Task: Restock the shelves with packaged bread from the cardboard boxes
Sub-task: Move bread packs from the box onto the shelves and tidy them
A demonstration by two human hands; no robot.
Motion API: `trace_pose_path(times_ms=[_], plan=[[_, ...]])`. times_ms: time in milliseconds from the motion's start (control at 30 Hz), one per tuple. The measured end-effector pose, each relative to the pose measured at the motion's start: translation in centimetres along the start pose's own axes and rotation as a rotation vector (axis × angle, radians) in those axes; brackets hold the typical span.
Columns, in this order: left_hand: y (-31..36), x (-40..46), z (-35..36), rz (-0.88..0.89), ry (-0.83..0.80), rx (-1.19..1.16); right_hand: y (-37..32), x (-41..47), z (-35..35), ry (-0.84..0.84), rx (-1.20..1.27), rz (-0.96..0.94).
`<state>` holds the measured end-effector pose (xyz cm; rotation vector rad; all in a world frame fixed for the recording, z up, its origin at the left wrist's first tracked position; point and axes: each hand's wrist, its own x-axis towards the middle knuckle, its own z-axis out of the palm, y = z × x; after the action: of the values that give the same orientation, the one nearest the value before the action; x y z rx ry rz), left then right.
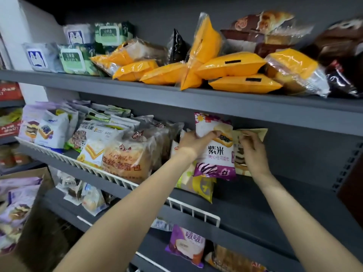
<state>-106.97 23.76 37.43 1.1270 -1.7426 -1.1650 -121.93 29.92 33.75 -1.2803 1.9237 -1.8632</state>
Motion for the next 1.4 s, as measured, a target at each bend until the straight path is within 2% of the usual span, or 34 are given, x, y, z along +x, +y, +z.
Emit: trace_pose_path(times_ms=[100,167,333,467,567,733,900,1033,1067,1133,1200,1267,1400], plan=[[0.2,-0.2,1.0,0.025,-0.032,-0.033,-1.8,-1.5,-1.3,-0.341,0.322,0.215],[0.4,-0.7,2.0,0.049,-0.065,-0.069,-2.0,-2.1,-2.2,-0.386,0.360,0.232],[1.5,-1.6,4.6,0.179,-0.099,0.024,-1.0,-3.1,-4.9,-0.225,0.292,0.099],[2.1,-1.4,6.1,0.352,-0.083,0.142,0.2,-2.1,-7.5,0.062,0.094,0.058],[2.2,-1.1,7.4,0.446,-0.122,0.392,1.7,0.0,-9.2,0.251,0.007,0.131],[2.0,0.8,11.2,0.481,-0.249,0.699,5.5,2.5,-11.0,0.293,-0.146,0.290],[0.5,3.9,13.8,0.486,-0.277,1.040,9.8,3.3,-11.4,0.208,-0.281,0.435],[0.2,5.4,14.9,0.511,-0.276,1.085,9.5,3.3,-11.3,0.218,-0.323,0.301],[0.2,5.6,15.0,0.540,-0.270,1.082,9.1,3.1,-11.3,0.251,-0.465,0.208],[0.1,5.7,15.0,0.578,-0.283,1.076,9.1,3.1,-11.2,0.331,-0.957,-0.057],[0.0,5.8,14.9,0.574,-0.301,1.089,8.6,3.3,-11.1,0.195,-1.266,-0.204],[0.0,5.8,14.6,0.559,-0.309,1.095,8.3,3.5,-10.6,0.046,-1.307,-0.222],[0.5,5.1,13.8,0.574,-0.311,1.105,7.7,2.9,-10.0,0.001,-1.254,-0.186]])
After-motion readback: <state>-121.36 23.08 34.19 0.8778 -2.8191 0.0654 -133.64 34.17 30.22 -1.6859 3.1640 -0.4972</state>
